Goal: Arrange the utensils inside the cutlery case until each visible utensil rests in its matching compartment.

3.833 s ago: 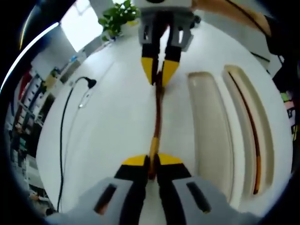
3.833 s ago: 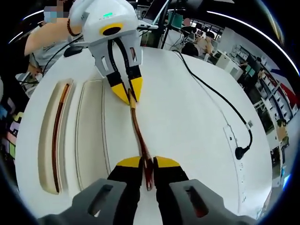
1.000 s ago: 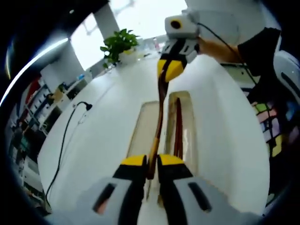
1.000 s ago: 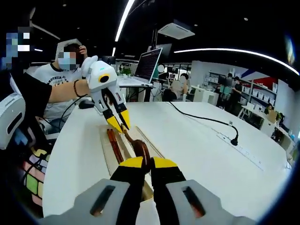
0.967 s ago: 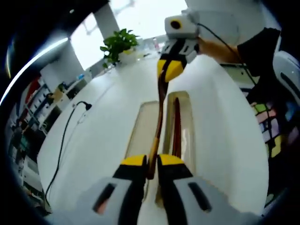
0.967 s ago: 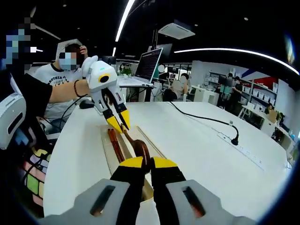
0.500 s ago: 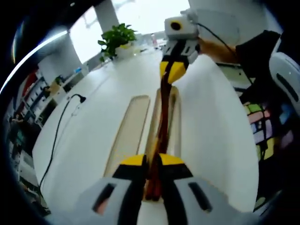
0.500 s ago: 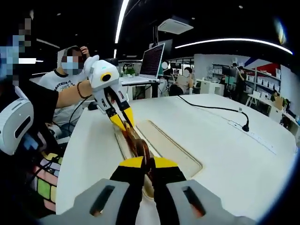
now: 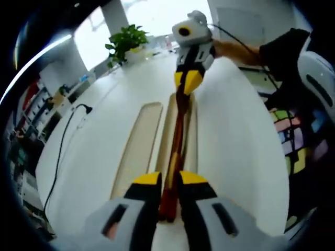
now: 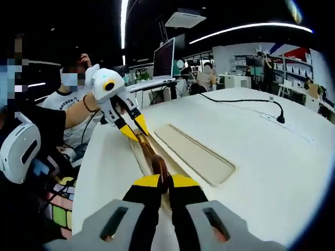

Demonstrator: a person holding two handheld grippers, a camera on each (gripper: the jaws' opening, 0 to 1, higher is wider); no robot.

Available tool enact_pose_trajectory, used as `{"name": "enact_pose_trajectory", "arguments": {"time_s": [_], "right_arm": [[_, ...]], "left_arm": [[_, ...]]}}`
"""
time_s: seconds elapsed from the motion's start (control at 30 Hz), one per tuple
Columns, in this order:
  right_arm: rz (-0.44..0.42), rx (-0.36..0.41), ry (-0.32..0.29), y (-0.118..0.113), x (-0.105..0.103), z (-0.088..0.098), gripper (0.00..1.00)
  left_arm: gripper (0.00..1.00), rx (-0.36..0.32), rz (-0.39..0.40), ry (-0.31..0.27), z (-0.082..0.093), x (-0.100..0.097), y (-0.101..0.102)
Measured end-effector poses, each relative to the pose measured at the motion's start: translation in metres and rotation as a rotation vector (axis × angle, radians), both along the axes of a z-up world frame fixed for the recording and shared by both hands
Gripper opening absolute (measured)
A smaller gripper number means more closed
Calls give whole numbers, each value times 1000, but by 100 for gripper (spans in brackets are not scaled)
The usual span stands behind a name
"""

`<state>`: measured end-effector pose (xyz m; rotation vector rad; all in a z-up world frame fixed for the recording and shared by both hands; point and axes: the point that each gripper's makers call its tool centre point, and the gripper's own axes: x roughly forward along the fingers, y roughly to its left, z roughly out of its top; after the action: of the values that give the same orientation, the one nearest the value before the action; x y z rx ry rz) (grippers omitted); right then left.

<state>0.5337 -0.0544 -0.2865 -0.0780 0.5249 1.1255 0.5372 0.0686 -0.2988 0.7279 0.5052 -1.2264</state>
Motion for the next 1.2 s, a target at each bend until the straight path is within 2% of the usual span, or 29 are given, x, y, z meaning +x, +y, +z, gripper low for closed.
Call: {"name": "enact_pose_trajectory", "arguments": {"time_s": [0.13, 0.23, 0.4, 0.67, 0.93, 1.07, 1.13, 1.2], "right_arm": [[2, -57, 13, -2, -1, -8, 4], [-15, -48, 23, -3, 2, -7, 5], [-22, -82, 12, -7, 3, -9, 7], [-32, -76, -22, -9, 8, -1, 7], [-22, -73, -19, -6, 7, -3, 7], [-30, -77, -43, -5, 12, 0, 7], [-37, -75, -49, -6, 15, 2, 7], [-48, -112, -85, -12, 21, 3, 7]], "left_arm": [[12, -6, 1, 1, 1, 0, 0], [10, -15, -1, 5, 1, 0, -1], [10, -5, -7, 8, -4, 0, -1], [10, -18, 1, 3, 1, 4, -1], [9, -26, 19, -7, 5, 5, 3], [8, -30, 43, -37, 8, 11, 6], [8, -16, 65, -74, 10, 17, 12], [8, -15, 92, -90, 13, 21, 18]]}}
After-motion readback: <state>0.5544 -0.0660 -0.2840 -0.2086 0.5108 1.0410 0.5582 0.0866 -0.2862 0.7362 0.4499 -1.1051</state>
